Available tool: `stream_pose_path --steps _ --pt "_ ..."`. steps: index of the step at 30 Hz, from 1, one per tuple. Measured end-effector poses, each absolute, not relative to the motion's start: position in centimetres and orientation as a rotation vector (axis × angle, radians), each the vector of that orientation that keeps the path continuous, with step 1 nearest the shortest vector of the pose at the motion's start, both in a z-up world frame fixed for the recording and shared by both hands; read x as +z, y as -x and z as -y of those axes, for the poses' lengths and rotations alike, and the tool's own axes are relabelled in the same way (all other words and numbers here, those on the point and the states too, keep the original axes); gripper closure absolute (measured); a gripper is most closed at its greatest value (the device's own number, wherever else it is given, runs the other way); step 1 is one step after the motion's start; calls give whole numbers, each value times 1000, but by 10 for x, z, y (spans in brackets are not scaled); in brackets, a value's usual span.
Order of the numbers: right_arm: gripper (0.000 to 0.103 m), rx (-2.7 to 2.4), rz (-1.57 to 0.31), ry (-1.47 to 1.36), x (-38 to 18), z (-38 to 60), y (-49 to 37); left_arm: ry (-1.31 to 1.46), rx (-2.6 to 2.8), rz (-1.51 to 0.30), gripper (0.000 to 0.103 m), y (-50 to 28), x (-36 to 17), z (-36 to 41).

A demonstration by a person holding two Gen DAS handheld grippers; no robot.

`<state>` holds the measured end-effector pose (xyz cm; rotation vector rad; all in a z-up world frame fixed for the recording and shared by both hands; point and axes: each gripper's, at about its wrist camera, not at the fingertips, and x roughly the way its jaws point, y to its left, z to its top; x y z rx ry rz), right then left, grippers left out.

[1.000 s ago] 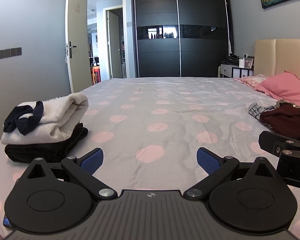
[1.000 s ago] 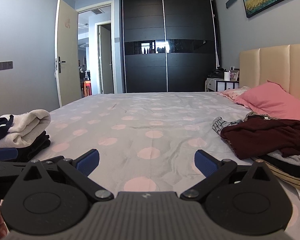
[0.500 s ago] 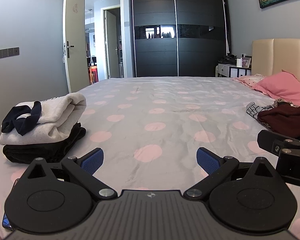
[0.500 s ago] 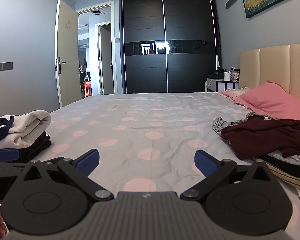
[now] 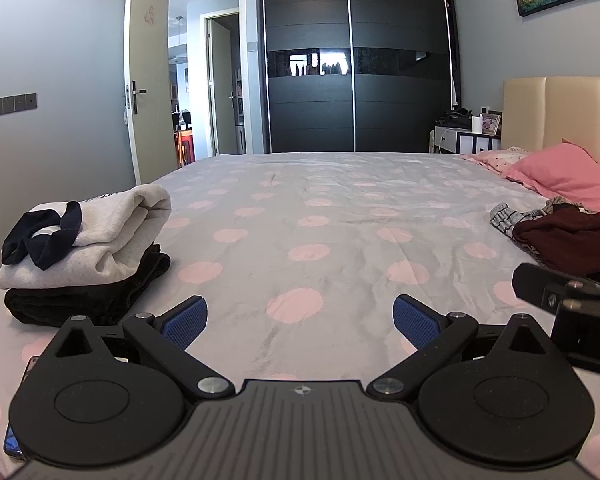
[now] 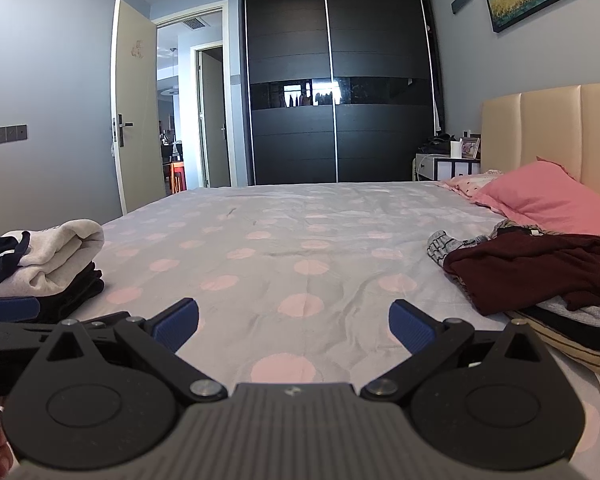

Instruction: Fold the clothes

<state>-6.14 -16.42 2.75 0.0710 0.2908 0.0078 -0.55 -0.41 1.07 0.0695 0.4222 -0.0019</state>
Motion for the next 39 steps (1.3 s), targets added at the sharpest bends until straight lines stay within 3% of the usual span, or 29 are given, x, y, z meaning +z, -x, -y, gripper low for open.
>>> stream_pose_path --steps 16,23,28,32,39 --pt "2 -108 -327 -49 23 202 38 -81 46 -497 1 -20 -5 -8" --pt "30 -240 -409 -28 18 268 -3 -63 72 -535 6 -43 -12 -14" --pt "41 -342 -465 50 18 340 -40 -47 76 -568 17 -57 -21 -17" --pt "41 -468 -497 73 16 409 -60 -34 90 -593 20 -68 -30 -19" --pt "33 -596 -545 132 3 486 -69 -38 110 -618 20 -82 -38 -14"
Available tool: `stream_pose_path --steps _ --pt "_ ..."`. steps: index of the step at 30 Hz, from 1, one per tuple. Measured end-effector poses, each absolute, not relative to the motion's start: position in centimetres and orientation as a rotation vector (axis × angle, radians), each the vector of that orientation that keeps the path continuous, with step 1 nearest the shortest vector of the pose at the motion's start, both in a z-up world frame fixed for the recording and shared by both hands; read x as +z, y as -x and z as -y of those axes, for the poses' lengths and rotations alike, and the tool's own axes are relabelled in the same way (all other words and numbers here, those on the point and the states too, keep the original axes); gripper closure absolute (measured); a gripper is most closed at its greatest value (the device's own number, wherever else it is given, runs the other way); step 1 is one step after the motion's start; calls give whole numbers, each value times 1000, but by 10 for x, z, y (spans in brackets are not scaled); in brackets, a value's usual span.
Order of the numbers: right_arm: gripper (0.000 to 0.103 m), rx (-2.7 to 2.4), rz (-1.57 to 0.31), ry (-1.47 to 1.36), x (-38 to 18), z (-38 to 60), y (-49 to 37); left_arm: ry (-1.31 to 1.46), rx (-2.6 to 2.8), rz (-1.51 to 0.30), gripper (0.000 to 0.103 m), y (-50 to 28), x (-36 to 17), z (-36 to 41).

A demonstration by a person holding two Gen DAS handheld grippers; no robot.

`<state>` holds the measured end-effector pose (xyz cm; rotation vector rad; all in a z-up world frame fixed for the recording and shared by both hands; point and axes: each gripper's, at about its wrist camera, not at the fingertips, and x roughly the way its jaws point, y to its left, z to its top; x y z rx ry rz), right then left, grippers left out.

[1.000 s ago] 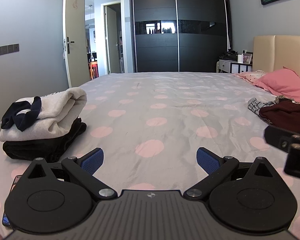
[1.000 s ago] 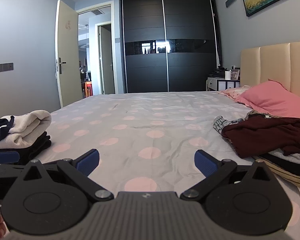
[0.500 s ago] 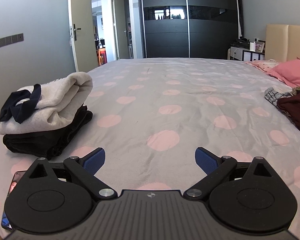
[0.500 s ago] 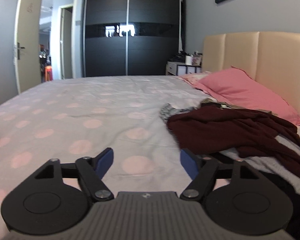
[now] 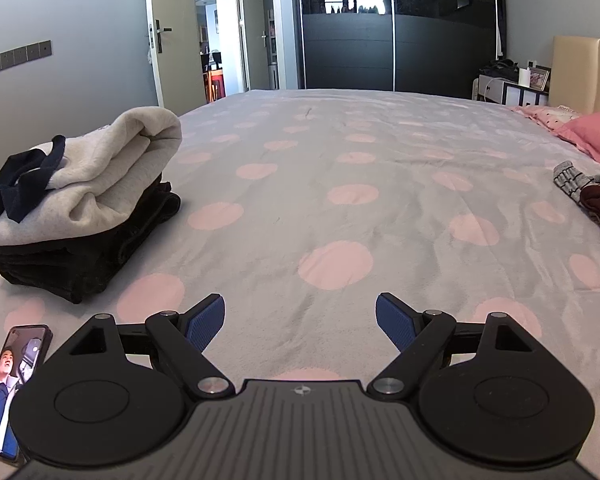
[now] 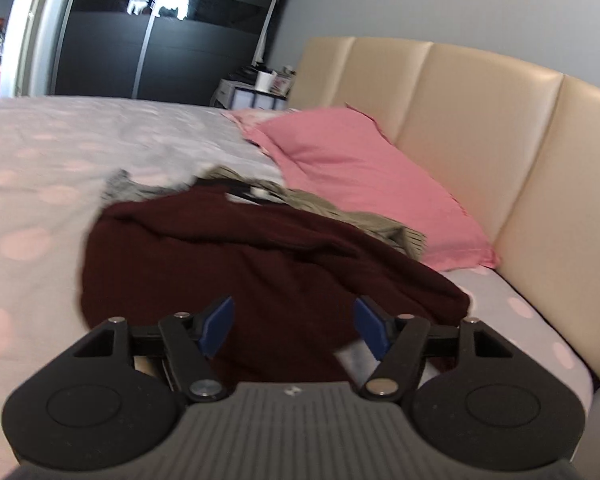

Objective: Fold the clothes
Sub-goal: 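Move the right tool to the maroon sweater and grasp its edge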

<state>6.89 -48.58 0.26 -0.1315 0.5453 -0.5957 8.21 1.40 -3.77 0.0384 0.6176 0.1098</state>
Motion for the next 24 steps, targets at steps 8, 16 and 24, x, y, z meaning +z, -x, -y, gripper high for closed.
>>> stream_pose_path --steps 8,16,24 --pt "90 -506 -564 106 -6 493 -66 -49 67 -628 27 -86 -40 -4" --pt "93 -336 -527 46 18 439 -45 -21 60 -579 30 -68 -19 -10" --pt "94 -44 -472 3 49 341 -16 -22 67 -526 30 -41 8 -26"
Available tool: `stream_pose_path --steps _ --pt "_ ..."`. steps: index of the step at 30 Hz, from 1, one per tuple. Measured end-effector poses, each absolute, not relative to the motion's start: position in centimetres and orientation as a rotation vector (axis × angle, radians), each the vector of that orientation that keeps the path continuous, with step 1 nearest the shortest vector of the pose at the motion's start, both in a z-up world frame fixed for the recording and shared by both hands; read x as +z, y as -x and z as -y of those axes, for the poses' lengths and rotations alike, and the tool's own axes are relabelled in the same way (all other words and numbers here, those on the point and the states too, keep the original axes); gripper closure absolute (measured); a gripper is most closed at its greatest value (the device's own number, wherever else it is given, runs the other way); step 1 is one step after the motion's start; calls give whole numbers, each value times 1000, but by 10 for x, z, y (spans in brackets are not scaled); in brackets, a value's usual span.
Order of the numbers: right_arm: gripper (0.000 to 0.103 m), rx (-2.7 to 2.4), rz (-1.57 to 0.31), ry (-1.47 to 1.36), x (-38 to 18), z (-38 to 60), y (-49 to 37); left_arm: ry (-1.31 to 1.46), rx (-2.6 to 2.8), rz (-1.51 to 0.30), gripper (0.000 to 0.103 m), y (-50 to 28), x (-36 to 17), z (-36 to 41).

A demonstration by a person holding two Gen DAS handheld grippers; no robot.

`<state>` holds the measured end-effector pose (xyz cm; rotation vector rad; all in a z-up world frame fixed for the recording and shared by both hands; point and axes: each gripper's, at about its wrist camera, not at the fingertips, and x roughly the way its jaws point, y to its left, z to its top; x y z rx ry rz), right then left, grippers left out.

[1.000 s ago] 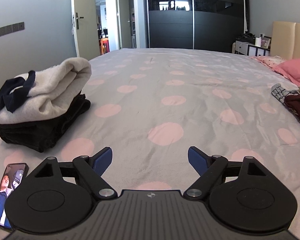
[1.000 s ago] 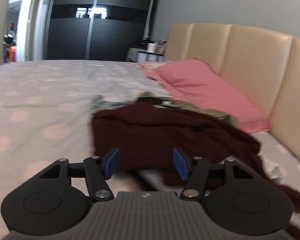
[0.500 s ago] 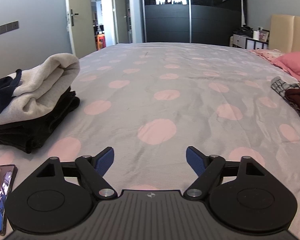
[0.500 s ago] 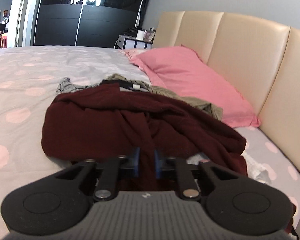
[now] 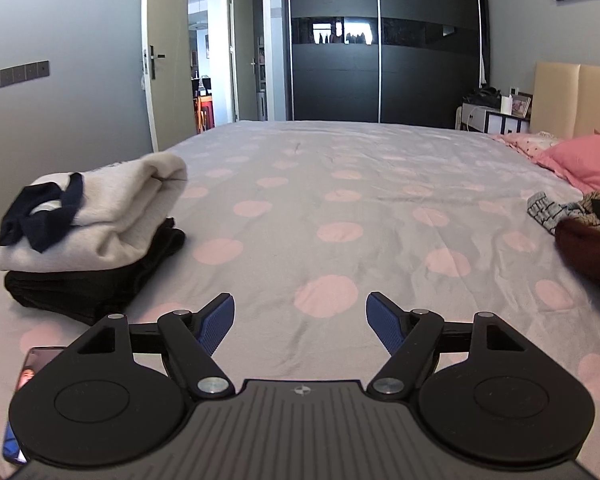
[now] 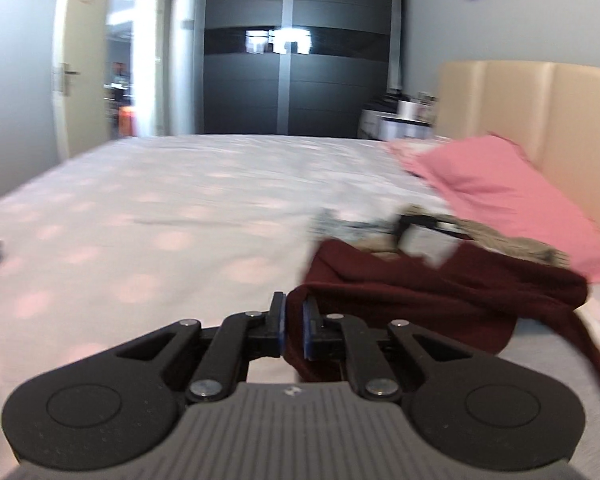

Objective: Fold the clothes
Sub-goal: 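Move the right tool to the maroon sweater and grasp its edge, then grasp the maroon sweater with the left tool while the right tool holds it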

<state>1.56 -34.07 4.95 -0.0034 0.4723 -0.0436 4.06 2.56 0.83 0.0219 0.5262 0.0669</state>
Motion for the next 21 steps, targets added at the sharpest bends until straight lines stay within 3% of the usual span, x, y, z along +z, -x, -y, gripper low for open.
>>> stream_pose_path --steps 16,21 --pt "93 495 -551 -32 56 156 63 -41 84 -490 30 -1 37 -67" --pt "79 439 -621 -16 46 165 75 -66 7 -528 30 6 31 -55"
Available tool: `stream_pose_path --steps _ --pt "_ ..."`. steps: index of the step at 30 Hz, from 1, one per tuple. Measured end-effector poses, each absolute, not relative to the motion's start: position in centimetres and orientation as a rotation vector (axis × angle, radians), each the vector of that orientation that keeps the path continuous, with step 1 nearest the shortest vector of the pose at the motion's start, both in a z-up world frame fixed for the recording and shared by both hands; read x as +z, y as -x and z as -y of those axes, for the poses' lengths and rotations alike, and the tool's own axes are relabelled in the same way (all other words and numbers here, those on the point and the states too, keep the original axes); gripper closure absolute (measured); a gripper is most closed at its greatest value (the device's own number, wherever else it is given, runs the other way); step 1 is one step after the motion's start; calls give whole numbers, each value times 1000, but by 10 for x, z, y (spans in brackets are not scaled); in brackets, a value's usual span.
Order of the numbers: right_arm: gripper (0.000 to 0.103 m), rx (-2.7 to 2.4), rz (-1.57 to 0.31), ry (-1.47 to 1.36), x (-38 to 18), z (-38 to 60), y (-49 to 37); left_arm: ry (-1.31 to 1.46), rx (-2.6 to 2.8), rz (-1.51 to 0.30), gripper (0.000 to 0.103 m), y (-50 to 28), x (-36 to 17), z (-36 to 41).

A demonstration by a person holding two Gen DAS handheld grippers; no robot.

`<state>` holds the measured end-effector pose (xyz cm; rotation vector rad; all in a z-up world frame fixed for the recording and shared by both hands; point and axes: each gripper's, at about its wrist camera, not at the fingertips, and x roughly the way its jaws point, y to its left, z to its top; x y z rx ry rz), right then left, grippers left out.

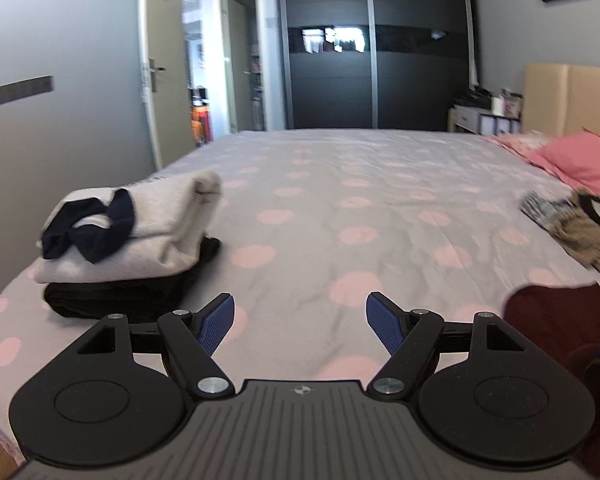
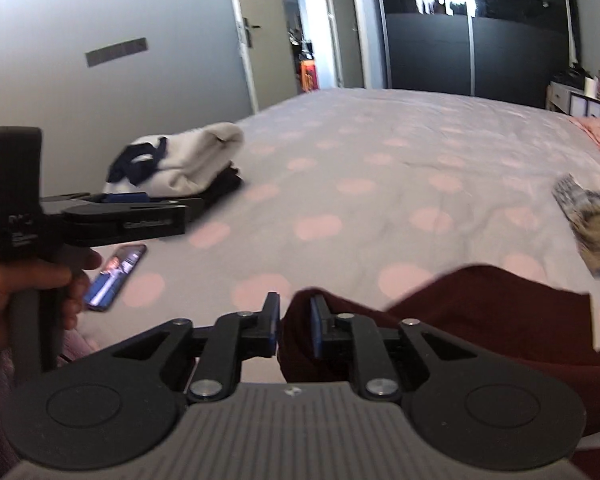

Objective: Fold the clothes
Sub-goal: 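Grasp the maroon sweater with the left tool while the right tool holds it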

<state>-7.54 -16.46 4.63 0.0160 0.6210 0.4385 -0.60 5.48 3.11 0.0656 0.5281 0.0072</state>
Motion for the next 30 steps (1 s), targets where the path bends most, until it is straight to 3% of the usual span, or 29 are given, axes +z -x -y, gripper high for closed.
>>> stream_pose_path --steps 3,7,12,17,20,25,27,30 --pt "63 408 -622 4 47 186 84 -79 -60 -546 30 12 28 -42" --pt "62 347 -642 63 48 222 92 -107 -164 -574 30 26 24 -21" --pt "49 233 -698 142 41 279 84 -107 -305 -625 30 48 19 5" --pt "43 180 -743 279 34 329 69 -156 -431 -670 28 62 7 34" --pt "34 175 -802 361 27 359 57 -205 -444 -693 29 60 -3 49" --pt "30 238 -897 566 5 393 47 -217 -447 -743 52 46 -15 59" --pt "29 268 -908 660 -8 396 44 -211 -446 -776 69 41 -20 59" --pt "31 268 -890 773 -28 394 39 -195 -434 -808 84 34 -24 55"
